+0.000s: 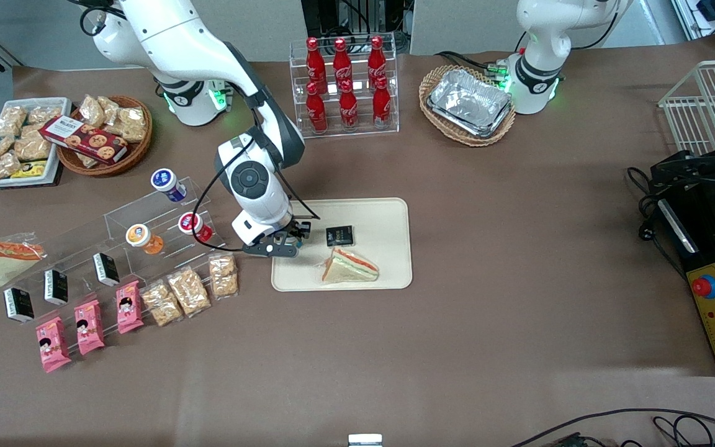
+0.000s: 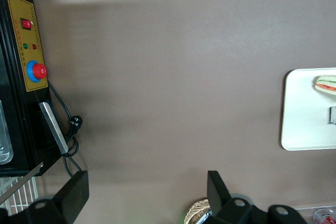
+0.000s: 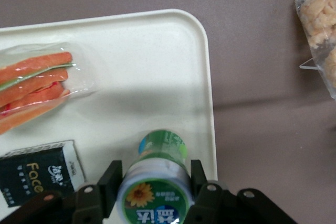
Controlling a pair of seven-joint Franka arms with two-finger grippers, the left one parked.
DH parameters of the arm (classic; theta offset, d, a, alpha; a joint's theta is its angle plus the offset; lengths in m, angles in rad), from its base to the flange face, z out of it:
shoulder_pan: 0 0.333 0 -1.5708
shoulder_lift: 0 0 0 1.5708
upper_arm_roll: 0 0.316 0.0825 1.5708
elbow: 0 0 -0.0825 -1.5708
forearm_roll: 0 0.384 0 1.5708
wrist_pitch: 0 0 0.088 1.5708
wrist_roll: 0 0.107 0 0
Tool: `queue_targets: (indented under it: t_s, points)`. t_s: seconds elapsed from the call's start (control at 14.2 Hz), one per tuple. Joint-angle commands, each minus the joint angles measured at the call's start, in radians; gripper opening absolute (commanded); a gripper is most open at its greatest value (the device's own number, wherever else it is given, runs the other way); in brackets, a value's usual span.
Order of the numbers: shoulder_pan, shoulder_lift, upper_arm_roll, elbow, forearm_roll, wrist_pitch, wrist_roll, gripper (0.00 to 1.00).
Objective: Place green gum on tray
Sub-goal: 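Lower the cup onto the tray beside the black box and open the gripper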
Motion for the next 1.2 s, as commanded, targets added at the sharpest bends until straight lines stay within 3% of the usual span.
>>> queue_targets:
  t_s: [0.0, 0.21, 0.56, 1.13]
  points:
    - [0.003, -0.018, -0.007, -0.002, 0.030, 0.006, 0.005, 0.83]
    - [-0.008, -0.042, -0.007, 0.002, 0.028, -0.017, 0.001, 0.96]
    - [-0.048, -0.156, -0.034, 0.051, 0.016, -0.191, -0.047, 0.98]
    - [-0.244, -0.353, -0.042, 0.170, 0.013, -0.549, -0.258, 0.99]
